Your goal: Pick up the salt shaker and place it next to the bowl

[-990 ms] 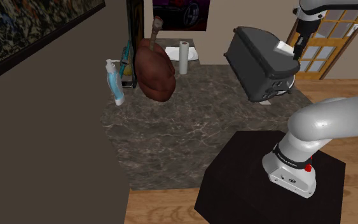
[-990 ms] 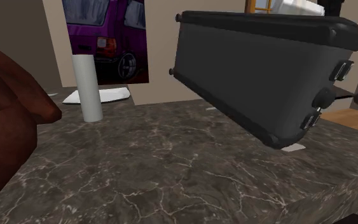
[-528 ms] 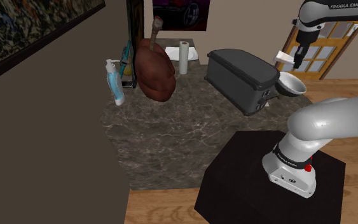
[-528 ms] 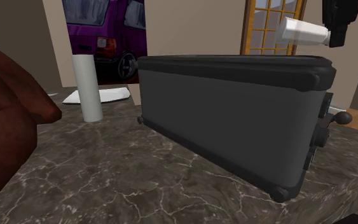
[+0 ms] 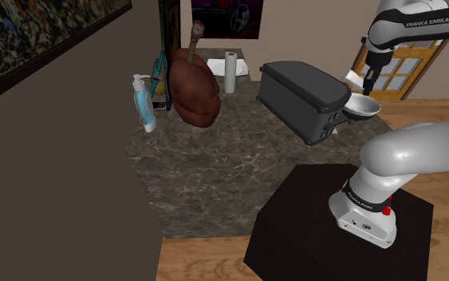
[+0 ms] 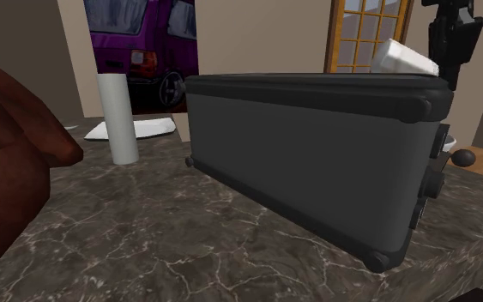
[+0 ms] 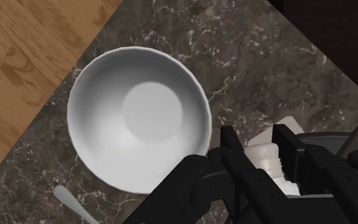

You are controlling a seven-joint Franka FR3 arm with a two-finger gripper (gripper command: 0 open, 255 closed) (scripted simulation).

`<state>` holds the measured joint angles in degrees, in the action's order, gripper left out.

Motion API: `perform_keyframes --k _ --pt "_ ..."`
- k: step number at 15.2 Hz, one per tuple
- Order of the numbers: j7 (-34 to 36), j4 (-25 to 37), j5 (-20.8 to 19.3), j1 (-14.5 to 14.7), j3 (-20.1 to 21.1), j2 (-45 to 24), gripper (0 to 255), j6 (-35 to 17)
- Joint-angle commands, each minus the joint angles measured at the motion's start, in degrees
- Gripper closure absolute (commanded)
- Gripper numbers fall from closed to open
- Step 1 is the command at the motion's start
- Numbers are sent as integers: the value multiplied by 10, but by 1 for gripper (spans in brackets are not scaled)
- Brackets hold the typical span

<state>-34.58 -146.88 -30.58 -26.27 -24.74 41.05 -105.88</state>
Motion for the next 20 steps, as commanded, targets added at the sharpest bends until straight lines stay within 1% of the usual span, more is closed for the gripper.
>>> perform_keyframes --k 1,10,17,20 --pt "4 -13 -5 -1 -4 -3 255 -16" --pt "23 -65 -28 -6 -28 -28 255 -91" --pt "39 -100 -50 -10 -49 -62 255 -158" --pt "39 -100 -50 -10 -49 -62 255 -158"
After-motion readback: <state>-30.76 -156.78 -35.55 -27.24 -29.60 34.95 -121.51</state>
